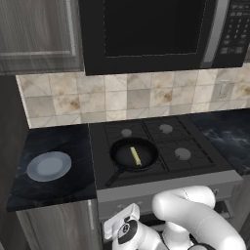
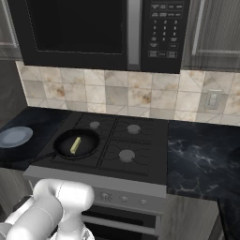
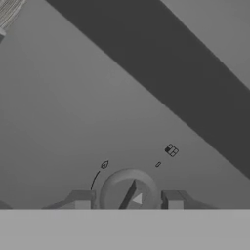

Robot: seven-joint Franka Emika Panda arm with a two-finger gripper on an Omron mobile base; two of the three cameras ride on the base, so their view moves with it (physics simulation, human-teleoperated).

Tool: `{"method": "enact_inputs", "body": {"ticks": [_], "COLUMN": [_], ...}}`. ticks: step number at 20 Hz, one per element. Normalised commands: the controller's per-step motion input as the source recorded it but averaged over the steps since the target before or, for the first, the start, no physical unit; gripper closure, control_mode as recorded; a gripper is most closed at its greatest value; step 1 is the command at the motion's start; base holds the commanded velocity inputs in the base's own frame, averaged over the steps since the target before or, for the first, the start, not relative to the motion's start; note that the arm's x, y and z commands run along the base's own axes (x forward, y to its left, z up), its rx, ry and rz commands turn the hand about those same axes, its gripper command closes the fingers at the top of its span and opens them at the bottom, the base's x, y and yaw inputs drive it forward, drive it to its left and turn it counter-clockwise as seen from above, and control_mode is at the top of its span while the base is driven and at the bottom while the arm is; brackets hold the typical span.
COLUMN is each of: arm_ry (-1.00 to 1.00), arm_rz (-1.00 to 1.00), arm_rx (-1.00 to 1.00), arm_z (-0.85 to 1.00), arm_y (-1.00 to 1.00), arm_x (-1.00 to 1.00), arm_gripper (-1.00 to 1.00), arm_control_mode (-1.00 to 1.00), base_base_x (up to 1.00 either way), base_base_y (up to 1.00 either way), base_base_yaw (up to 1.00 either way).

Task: Pick up the butter stick and place it in the pan. Then turn on the burner for the pan.

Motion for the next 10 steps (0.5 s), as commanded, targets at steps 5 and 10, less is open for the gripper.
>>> {"method": "enact_inputs", "body": {"ticks": [5, 10], "arm_ry": [0.04, 0.09], "arm_rz": [0.00, -0.01], "arm_rx": [-0.33, -0.31], "arm_z": [0.00, 0.06], "arm_y": [0.00, 0.00], "arm_x": [0.00, -0.04], "arm_gripper": [1.00, 1.00], "arm_control_mode": [-1.00, -1.00], "base_base_x": [0.00, 0.00], "base_base_y": [0.00, 0.00], "base_base_yaw": [0.00, 0.00]}}
